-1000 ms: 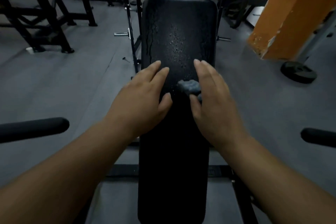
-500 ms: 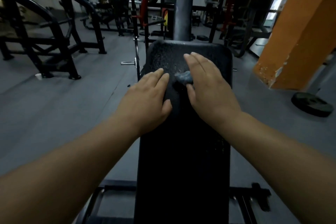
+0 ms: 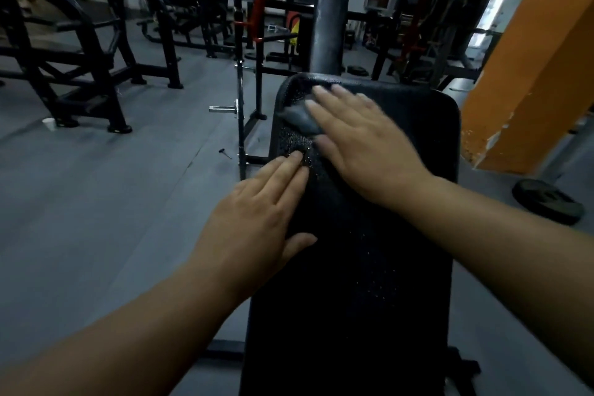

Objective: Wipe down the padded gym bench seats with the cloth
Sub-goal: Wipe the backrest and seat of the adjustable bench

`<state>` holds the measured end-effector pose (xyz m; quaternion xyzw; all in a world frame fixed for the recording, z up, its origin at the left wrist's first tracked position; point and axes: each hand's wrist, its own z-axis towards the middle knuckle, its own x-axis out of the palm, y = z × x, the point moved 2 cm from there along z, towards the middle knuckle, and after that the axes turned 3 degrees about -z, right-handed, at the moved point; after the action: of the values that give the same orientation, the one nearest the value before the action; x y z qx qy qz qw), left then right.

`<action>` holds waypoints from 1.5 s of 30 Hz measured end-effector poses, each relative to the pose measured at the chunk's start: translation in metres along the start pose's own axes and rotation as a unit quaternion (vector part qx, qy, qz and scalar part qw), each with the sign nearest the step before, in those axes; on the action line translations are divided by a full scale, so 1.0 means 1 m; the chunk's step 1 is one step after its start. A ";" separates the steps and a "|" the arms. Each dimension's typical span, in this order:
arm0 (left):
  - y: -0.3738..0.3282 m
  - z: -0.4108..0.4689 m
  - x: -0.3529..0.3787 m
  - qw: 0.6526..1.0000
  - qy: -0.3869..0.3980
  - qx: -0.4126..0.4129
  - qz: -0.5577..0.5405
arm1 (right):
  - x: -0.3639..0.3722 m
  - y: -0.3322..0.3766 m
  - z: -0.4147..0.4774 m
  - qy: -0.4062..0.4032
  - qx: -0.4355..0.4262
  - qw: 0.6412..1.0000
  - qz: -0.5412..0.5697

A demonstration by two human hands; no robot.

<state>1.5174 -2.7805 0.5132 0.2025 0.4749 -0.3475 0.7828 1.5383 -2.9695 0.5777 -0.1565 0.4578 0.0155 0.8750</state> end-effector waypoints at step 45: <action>-0.007 0.040 -0.020 0.998 0.018 -0.054 -0.016 | 0.016 -0.022 -0.143 -0.074 0.114 0.990 0.030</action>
<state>1.5302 -2.8044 0.5494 0.1585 0.5101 -0.3297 0.7784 1.4369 -3.0338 0.4946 -0.0404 0.3951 0.0016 0.9178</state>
